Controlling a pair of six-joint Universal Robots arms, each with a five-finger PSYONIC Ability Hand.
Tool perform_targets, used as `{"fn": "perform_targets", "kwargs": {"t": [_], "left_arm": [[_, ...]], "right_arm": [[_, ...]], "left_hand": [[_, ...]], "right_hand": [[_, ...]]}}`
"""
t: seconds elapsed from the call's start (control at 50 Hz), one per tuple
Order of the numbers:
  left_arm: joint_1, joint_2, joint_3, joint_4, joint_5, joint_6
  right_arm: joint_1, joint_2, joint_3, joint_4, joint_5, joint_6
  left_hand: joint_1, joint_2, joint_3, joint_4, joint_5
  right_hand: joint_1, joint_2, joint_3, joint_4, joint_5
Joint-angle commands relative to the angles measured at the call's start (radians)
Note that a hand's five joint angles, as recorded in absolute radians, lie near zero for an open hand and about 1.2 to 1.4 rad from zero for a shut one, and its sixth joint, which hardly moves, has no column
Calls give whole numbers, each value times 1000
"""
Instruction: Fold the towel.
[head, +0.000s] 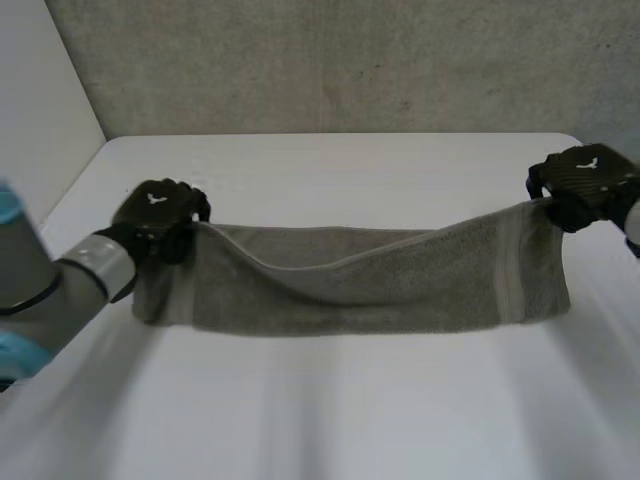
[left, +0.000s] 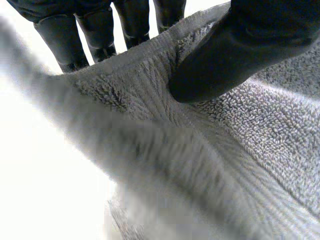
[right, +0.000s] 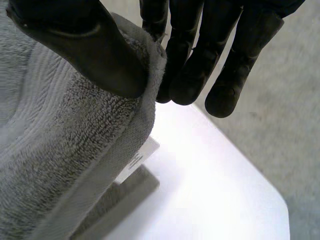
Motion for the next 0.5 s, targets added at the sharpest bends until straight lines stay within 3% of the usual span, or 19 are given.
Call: {"fn": "perform_targets", "kwargs": {"t": [0.02,0.14,0.34,0.36,0.38,0.4,0.42,0.44,0.46,0.48,0.5], "left_arm": [[-20,-203,258,-116,-67,64],[-37,-336,426,-130,-113,68],[-48,-451,571,-133,-119,61],[-48,-451,571,-133,-119,61],[-59,-462,578,-132,-119,61],[-59,-462,578,-132,-119,61],[-74,-473,586,-129,-122,61],[-74,-473,586,-129,-122,61],[-83,-480,591,-130,-136,61],[-83,-480,591,-130,-136,61],[-86,-479,586,-130,-159,61]], "right_arm": [[20,225,-172,9,106,-25],[50,343,-295,9,221,-25],[80,474,-422,9,266,-9],[86,485,-436,9,270,0],[86,485,-436,9,270,0],[94,492,-447,4,279,7],[94,493,-447,4,280,7],[99,500,-464,0,295,21],[100,502,-477,1,310,29],[100,502,-477,1,310,29],[102,502,-490,1,325,40]], "left_hand": [[-57,-107,-149,-125,-308],[-57,-107,-149,-125,-308],[-60,-110,-152,-128,-310],[-60,-110,-152,-128,-310],[-249,-299,-341,-317,-499],[-251,-301,-343,-319,-501],[-419,-469,-511,-487,-670],[-421,-471,-513,-489,-672],[-964,-1014,-1056,-1032,-1215],[-970,-1020,-1062,-1038,-1221],[-1279,-1329,-1371,-1347,-1530]], "right_hand": [[75,58,62,57,46],[75,58,62,57,46],[75,58,62,57,46],[-156,-174,-169,-175,-186],[-158,-176,-171,-177,-188],[-312,-330,-325,-331,-342],[-314,-332,-327,-333,-344],[-503,-521,-516,-522,-532],[-909,-927,-922,-928,-938],[-913,-931,-926,-932,-942],[-1146,-1164,-1159,-1165,-1176]]}}
